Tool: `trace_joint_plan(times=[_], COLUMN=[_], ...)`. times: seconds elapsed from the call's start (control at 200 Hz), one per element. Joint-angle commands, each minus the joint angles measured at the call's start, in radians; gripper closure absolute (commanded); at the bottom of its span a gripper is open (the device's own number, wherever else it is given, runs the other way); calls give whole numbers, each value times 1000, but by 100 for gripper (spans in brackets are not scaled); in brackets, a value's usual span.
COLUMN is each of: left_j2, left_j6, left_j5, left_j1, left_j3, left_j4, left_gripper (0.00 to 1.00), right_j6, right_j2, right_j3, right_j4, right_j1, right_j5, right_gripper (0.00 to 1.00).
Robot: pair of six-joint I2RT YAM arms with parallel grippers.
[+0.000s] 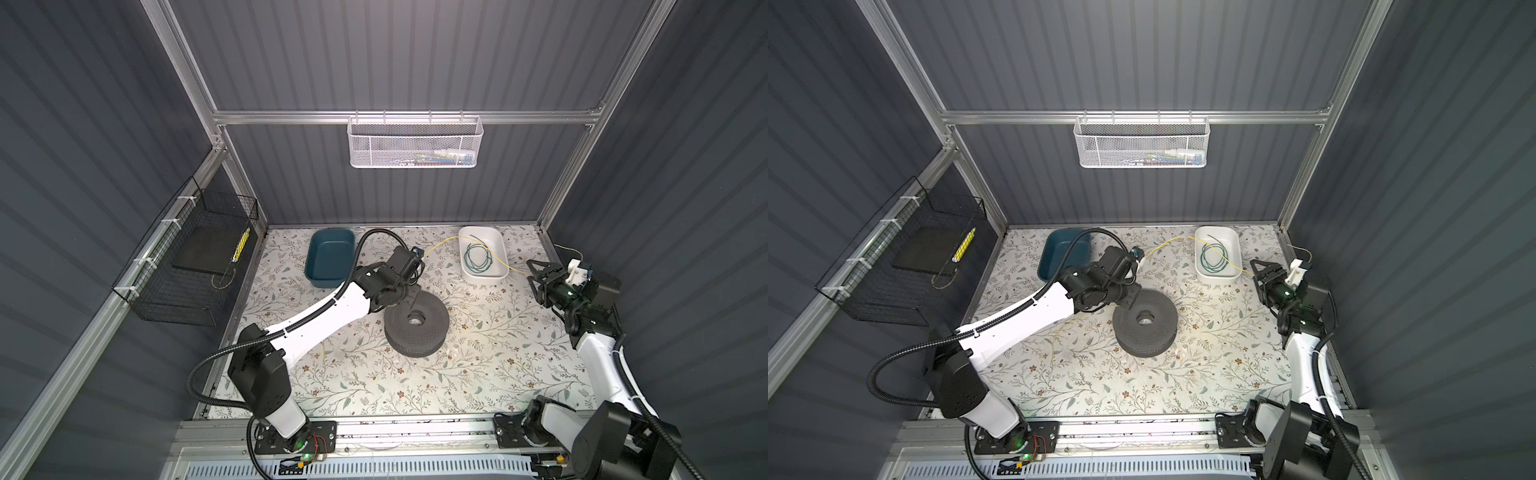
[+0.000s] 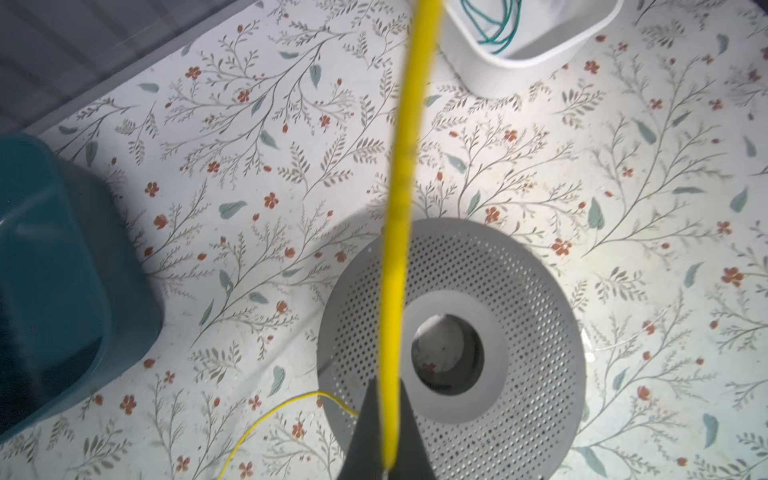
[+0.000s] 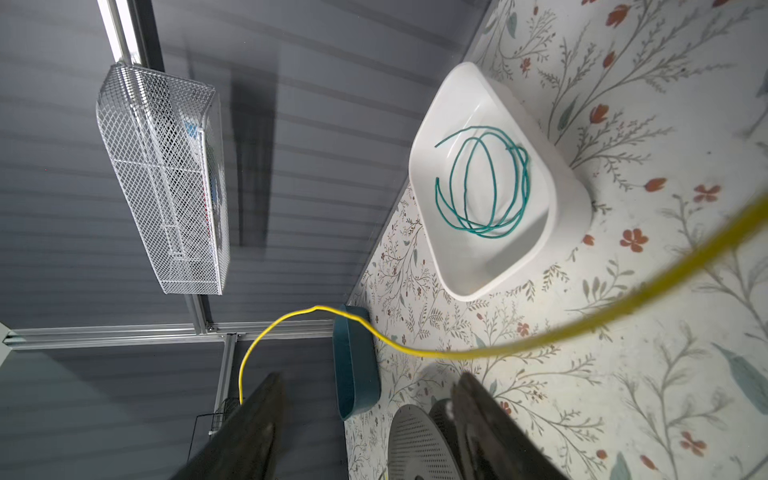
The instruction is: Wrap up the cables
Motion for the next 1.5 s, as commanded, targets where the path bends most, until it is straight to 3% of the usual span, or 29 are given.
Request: trace_joint_plan(times=[0.0, 0.34, 0.42, 0.59, 0.79, 0.85, 0.935, 1.0, 1.335, 1.435, 1.495], left_j2=[40, 226, 255, 283, 278, 268, 237, 206, 141, 113, 120], left_j6=[6, 2, 23, 65, 98, 95, 85, 84, 94, 76, 74], left_j5=[76, 185, 178, 113, 71, 72, 74, 63, 0, 42, 64], left_j1=[0, 0, 1, 9, 56, 89, 143, 176, 285, 319, 320], left_j3=[109, 379, 424, 482, 514, 509, 477, 450, 418, 387, 394], left_j4=[-22, -42, -59, -94, -115, -115, -97, -85, -78, -47, -54], left_gripper=[100, 100, 100, 100, 100, 100, 100, 100, 100, 100, 100], right_j6=[-74, -155, -81, -29, 293, 234, -26, -98, -125, -107, -130], right_j2=[-34, -145, -149, -129, 8, 22, 5, -7, 0, 3, -6], right_j3=[21, 27, -1, -7, -60, -50, 2, 3, 38, 50, 68], right_j4=[-86, -79, 52, 115, 614, 479, 75, -16, -40, -23, -36], right_j1=[-8, 16, 18, 25, 40, 36, 29, 29, -9, -46, -10], right_j5=[-33, -102, -181, -210, -375, -347, -193, -100, -108, -136, -128], right_gripper=[28, 24, 22, 19, 18, 14, 8, 7, 5, 7, 11])
